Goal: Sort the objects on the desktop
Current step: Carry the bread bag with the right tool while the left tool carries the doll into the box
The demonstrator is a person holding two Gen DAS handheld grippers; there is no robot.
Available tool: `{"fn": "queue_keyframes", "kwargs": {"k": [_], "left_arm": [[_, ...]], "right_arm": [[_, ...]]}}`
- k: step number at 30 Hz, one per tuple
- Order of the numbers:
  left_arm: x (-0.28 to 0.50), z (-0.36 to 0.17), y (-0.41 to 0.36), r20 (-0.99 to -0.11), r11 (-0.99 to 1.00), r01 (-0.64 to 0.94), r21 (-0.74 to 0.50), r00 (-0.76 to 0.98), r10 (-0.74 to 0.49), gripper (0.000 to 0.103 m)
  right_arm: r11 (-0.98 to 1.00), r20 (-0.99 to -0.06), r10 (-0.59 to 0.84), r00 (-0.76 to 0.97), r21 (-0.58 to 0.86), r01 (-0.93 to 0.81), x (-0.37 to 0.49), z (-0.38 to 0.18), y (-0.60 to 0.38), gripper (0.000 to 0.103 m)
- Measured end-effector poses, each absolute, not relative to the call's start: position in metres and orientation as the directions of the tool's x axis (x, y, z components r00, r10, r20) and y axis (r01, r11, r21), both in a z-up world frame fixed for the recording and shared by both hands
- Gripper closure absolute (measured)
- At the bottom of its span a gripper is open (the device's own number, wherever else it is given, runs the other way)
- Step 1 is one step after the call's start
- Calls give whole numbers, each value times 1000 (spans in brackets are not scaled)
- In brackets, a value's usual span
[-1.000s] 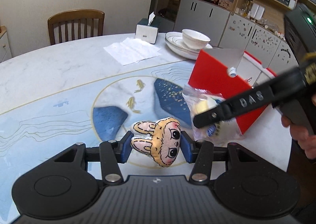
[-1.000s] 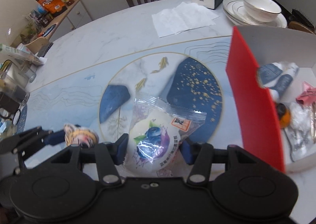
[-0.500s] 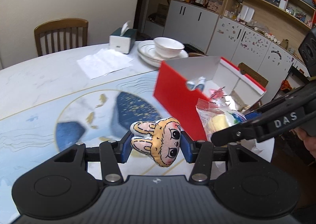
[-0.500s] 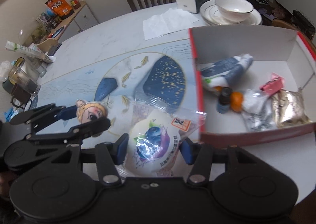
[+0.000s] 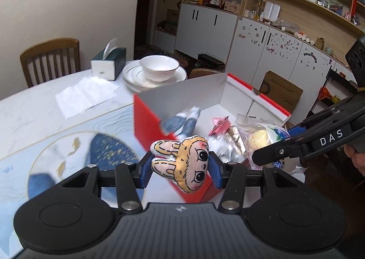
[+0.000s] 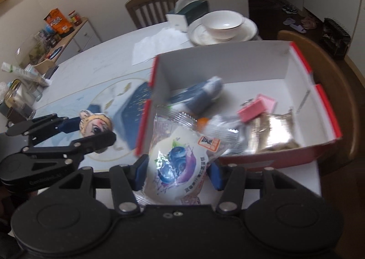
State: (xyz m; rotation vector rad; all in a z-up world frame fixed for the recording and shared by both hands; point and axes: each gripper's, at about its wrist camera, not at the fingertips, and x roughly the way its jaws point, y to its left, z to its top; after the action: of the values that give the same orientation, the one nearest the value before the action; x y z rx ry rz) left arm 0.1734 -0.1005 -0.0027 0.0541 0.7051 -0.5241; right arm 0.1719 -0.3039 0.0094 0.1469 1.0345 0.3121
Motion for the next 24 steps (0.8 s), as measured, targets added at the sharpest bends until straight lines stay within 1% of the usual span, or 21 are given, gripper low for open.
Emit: {"fn": "queue_keyframes", "kwargs": {"k": [9,15,20,24], "left_arm": [[201,5,-158,-630,849,522,-84,633,-451,54],[225,7,-192,-639,836,548,-29,632,-437,54],[248,-3,-211,-676,831,556,-17,606,-420,54],[267,-18,-224,-725,828,560,-10,567,-392,54]], "right_arm": [[962,-812,274,516,225,-156,197,11,-352,50],[970,-802,242,546,200,-136,217,11,-376,50],[975,-809,221,545,177,-133,234,3,-385,50],[975,-823,218,524,162,-150,244,-8,-385,50]]}}
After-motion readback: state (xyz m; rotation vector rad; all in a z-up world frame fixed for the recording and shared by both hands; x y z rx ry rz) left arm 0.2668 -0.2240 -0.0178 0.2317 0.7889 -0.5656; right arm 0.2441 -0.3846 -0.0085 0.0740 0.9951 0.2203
